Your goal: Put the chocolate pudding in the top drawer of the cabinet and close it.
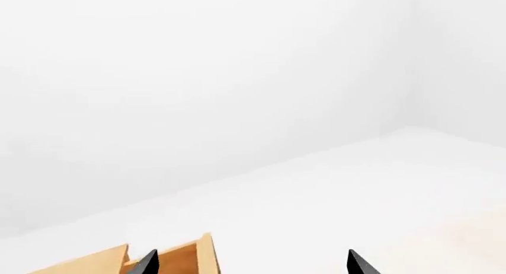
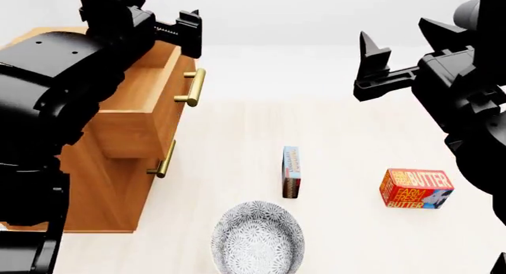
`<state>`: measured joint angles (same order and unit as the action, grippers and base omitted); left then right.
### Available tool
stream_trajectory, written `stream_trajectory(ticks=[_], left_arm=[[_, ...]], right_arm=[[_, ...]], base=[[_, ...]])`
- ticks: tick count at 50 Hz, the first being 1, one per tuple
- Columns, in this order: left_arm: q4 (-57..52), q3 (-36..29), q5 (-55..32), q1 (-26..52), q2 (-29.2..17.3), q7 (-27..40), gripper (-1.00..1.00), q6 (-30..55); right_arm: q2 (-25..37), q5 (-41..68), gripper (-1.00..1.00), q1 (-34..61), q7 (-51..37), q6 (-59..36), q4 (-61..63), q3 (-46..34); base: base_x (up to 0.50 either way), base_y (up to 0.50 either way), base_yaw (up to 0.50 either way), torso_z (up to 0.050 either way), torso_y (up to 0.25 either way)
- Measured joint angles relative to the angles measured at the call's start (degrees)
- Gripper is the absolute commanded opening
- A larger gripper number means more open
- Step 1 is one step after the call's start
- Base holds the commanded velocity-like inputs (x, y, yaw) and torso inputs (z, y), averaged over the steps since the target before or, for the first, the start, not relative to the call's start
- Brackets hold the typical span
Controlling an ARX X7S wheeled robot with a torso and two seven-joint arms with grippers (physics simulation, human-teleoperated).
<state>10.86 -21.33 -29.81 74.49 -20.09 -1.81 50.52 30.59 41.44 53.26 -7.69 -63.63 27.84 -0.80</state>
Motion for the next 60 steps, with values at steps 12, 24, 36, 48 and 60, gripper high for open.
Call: stream_trajectory(ticks=[12, 24, 36, 48, 60], left_arm=[[18.5, -3.5, 3.7, 8.7, 4.6, -2.1, 1.0, -1.6], [42.1, -7.4, 7.9, 19.1, 10.9, -5.8, 1.0, -7.2], [57.5, -5.0, 12.7, 26.7, 15.5, -6.9, 1.0, -8.8], [62.1, 3.0, 20.2, 28.9, 17.5, -6.8, 1.0, -5.9], [63.5, 7.5, 25.3, 28.3, 18.5, -9.2, 1.0, -3.4]], right_arm=[[0.3, -0.8, 1.0, 0.5, -0.3, 0.4, -1.0, -0.9], [0.8, -1.4, 1.0, 0.2, -0.5, 0.9, -1.3, -1.4], [1.5, -0.6, 1.0, 0.4, -1.3, -0.4, 0.1, -0.8], [2.1, 0.5, 1.0, 0.9, -2.1, -1.9, 1.8, -0.2], [1.7, -0.5, 1.0, 1.3, -2.2, -0.9, 1.3, -2.0]], base=[[0.0, 0.0, 0.0, 0.0, 0.0], [0.0, 0.0, 0.0, 0.0, 0.0], [0.0, 0.0, 0.0, 0.0, 0.0], [0.0, 0.0, 0.0, 0.0, 0.0], [0.0, 0.0, 0.0, 0.0, 0.0]])
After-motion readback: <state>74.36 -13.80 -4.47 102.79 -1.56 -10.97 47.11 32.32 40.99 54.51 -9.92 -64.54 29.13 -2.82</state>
